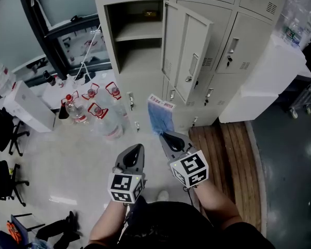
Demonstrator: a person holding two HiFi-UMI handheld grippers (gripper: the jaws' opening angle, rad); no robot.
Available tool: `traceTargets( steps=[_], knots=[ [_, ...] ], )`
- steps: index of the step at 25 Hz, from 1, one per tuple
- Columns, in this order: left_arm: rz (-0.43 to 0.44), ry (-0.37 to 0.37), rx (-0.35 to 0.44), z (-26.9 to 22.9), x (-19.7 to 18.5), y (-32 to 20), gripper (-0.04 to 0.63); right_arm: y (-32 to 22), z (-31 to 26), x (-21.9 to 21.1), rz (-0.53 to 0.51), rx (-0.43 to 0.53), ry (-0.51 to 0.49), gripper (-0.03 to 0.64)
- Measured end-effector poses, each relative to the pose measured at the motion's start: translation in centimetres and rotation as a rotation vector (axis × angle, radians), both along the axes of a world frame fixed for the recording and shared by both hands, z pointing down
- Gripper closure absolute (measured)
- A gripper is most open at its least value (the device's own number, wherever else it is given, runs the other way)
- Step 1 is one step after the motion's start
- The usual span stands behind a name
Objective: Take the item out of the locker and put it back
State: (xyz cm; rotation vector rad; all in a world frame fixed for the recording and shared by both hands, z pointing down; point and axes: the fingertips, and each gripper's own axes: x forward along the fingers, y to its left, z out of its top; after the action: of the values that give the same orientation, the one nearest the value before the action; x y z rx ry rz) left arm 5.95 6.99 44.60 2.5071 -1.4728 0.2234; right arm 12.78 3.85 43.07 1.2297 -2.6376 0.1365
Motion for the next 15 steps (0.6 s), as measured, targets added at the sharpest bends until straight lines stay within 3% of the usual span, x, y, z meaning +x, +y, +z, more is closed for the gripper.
traceTargets(
  steps=[15],
  knots=[
    [0.002, -0.005, 0.017, -0.7, -0.4, 1.0, 0.591, 1.2, -0.6, -0.7, -0.010, 0.009, -0.001, 0.600]
  ],
)
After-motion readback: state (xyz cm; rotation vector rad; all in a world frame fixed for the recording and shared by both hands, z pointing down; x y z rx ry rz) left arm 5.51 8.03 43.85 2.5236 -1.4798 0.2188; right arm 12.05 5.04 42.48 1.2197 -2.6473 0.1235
